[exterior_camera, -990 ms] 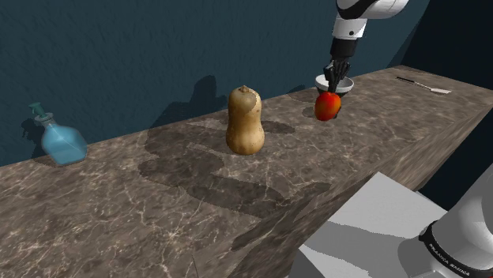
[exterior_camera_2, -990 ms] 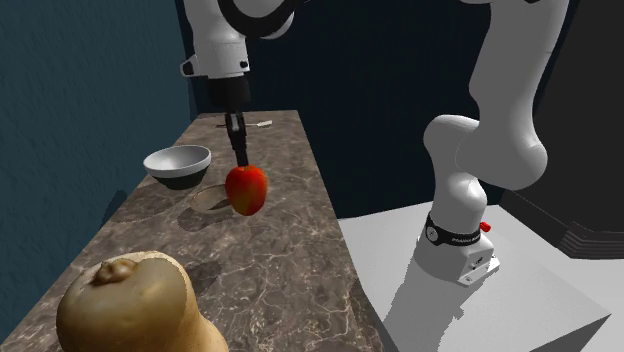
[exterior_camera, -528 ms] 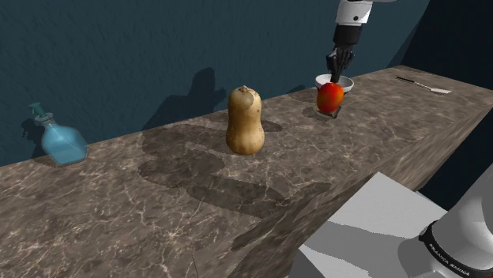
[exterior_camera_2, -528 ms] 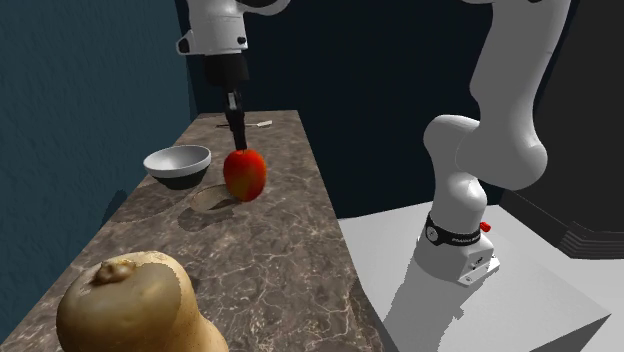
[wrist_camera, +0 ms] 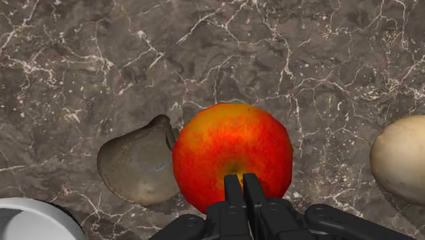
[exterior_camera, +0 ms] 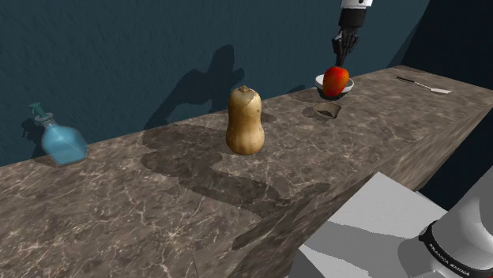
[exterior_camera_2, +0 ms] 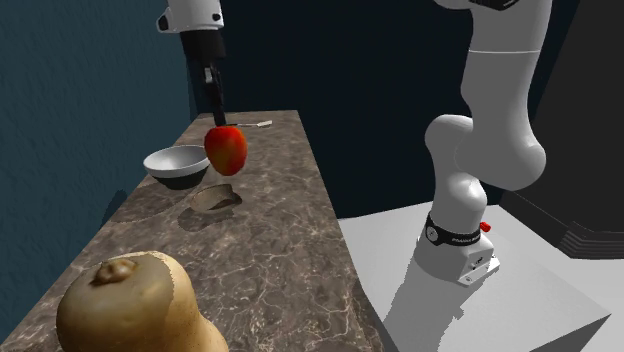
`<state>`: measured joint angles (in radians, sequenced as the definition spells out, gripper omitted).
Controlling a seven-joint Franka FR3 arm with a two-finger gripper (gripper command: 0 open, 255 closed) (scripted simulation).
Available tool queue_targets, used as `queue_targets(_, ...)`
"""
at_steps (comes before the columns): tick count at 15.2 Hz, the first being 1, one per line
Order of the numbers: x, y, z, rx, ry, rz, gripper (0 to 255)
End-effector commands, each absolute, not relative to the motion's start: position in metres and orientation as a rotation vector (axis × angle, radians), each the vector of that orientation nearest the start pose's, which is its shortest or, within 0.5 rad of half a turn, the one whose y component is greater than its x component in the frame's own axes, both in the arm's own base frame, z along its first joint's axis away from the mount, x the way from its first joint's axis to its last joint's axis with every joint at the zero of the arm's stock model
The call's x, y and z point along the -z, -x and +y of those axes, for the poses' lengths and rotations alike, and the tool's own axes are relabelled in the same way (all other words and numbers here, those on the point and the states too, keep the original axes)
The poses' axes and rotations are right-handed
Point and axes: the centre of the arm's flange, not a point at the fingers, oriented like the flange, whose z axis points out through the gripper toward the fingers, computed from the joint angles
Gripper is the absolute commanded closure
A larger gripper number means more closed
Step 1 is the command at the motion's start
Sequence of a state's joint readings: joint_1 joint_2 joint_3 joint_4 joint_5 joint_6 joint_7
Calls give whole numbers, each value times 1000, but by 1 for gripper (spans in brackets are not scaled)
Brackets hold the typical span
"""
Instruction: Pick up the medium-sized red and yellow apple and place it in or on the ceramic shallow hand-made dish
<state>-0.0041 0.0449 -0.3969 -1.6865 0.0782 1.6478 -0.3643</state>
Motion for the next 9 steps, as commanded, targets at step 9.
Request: queue_targets(9,-589,-571,-309,-79,3055,68,255)
